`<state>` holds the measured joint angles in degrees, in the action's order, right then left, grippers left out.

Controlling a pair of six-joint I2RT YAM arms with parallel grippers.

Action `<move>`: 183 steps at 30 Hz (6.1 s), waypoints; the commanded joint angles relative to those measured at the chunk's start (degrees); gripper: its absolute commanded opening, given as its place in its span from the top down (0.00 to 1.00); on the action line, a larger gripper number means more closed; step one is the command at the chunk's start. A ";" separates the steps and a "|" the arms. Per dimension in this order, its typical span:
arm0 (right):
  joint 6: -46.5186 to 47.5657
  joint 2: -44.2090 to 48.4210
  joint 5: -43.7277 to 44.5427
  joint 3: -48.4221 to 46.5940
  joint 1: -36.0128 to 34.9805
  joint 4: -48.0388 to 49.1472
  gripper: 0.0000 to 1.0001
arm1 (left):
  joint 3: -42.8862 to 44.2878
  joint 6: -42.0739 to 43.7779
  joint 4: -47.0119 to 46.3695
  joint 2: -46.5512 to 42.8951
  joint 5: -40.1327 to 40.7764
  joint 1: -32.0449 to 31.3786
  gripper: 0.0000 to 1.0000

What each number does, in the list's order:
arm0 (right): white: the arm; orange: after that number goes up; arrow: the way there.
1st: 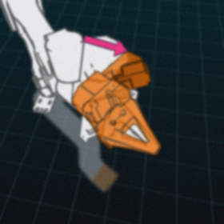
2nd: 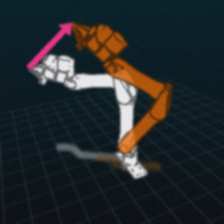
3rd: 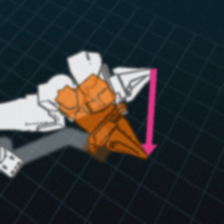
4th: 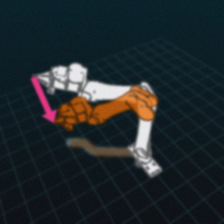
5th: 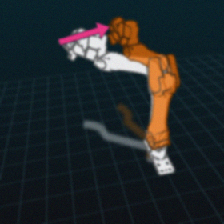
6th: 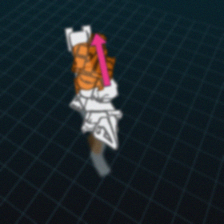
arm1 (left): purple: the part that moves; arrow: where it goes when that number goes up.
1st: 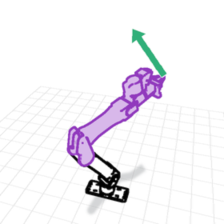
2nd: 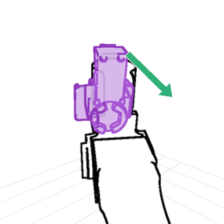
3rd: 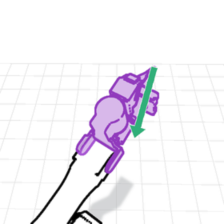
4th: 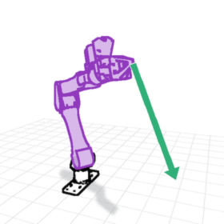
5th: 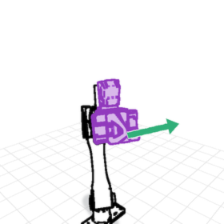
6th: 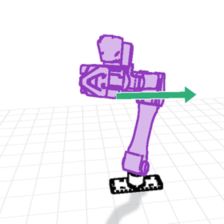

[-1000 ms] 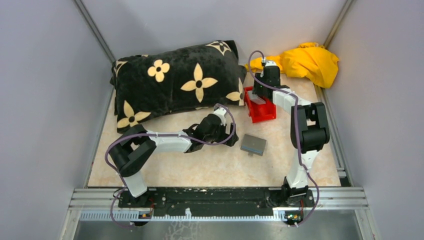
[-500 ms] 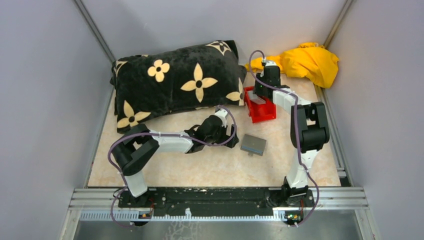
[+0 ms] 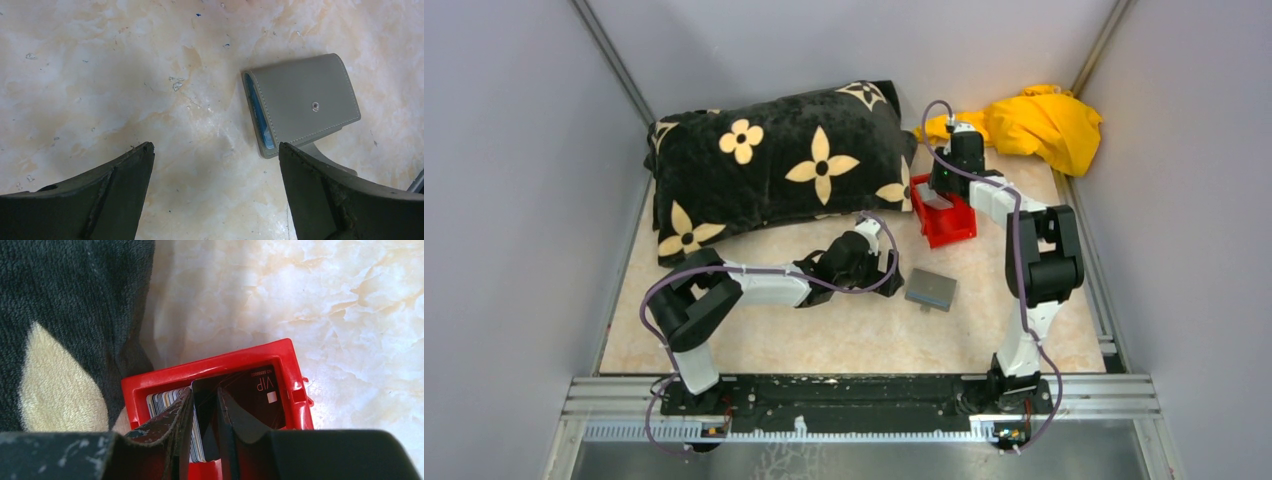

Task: Put the credit cards into the card holder
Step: Pick up the credit card from the storage box.

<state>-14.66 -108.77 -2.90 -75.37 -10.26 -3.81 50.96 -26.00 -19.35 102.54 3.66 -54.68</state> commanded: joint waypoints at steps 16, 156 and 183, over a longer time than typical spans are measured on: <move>-0.73 6.11 -0.13 -0.53 -2.79 -2.81 0.77 | -1.39 -1.10 -2.00 -2.66 -0.04 -1.13 0.00; 17.86 64.09 42.75 26.70 -48.35 -7.92 1.00 | 4.00 -45.83 29.20 -37.92 -16.74 13.05 0.01; 47.97 55.89 60.20 32.26 -80.27 14.73 1.00 | 0.90 -63.89 16.57 -31.60 -39.49 13.19 0.01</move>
<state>27.73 -51.90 55.09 -42.68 -88.53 4.54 52.51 -88.51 0.86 69.78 -32.71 -41.85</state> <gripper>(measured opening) 0.006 0.994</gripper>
